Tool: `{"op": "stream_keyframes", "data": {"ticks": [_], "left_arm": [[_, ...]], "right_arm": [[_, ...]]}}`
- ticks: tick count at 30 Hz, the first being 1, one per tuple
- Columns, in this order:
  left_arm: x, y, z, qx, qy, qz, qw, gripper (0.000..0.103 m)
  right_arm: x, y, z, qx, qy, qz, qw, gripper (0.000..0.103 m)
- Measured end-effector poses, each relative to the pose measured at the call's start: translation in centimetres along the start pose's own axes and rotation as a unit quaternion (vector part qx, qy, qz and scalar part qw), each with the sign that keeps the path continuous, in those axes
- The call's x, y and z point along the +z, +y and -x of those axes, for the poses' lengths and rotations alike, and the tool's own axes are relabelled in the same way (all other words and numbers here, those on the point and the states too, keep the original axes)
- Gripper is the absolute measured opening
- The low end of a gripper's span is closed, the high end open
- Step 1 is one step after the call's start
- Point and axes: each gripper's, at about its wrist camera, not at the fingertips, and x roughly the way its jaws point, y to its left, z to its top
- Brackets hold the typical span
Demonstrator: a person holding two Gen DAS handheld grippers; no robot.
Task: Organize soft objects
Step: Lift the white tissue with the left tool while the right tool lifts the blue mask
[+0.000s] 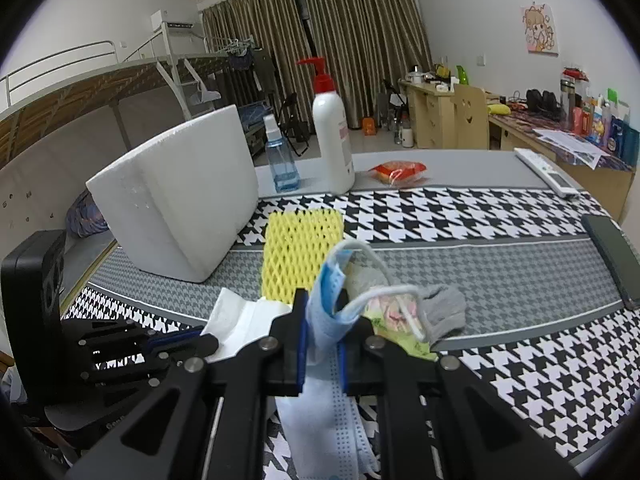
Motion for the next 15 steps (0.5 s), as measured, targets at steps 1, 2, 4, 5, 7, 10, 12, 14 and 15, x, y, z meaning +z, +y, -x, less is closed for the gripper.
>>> {"op": "stream_keyframes", "data": {"ticks": [1, 2, 4, 5, 7, 10, 12, 14, 15], "left_arm": [[0.0, 0.0, 0.2, 0.001, -0.002, -0.002, 1.0000, 0.007], [0.0, 0.0, 0.5, 0.001, -0.006, -0.003, 1.0000, 0.007], [0.1, 0.0, 1.1, 0.000, -0.016, -0.003, 0.9999, 0.007], [0.1, 0.1, 1.5, 0.001, -0.021, -0.003, 0.9998, 0.007], [0.2, 0.1, 2.0, 0.003, -0.029, -0.004, 0.9996, 0.007], [0.5, 0.2, 2.7, 0.002, -0.038, -0.004, 0.9993, 0.007], [0.6, 0.2, 3.0, 0.000, -0.042, -0.004, 0.9991, 0.007], [0.7, 0.3, 3.5, -0.002, -0.048, -0.004, 0.9988, 0.006], [0.7, 0.4, 3.6, -0.003, -0.050, -0.004, 0.9987, 0.005]], "right_arm": [[0.1, 0.0, 0.1, 0.000, -0.002, 0.000, 1.000, 0.015], [0.2, 0.0, 0.4, 0.000, -0.005, 0.000, 1.000, 0.015], [0.3, 0.1, 0.8, 0.002, -0.009, -0.002, 1.000, 0.015], [0.4, 0.0, 0.9, 0.003, -0.010, -0.002, 1.000, 0.015], [0.5, 0.1, 1.3, 0.004, -0.015, -0.003, 1.000, 0.015], [0.6, 0.1, 1.8, 0.004, -0.022, -0.002, 1.000, 0.015], [0.8, 0.2, 2.2, 0.003, -0.028, -0.001, 1.000, 0.015], [0.9, 0.3, 2.4, 0.002, -0.031, 0.000, 1.000, 0.015], [0.9, 0.3, 2.5, 0.001, -0.033, 0.000, 0.999, 0.015]]}}
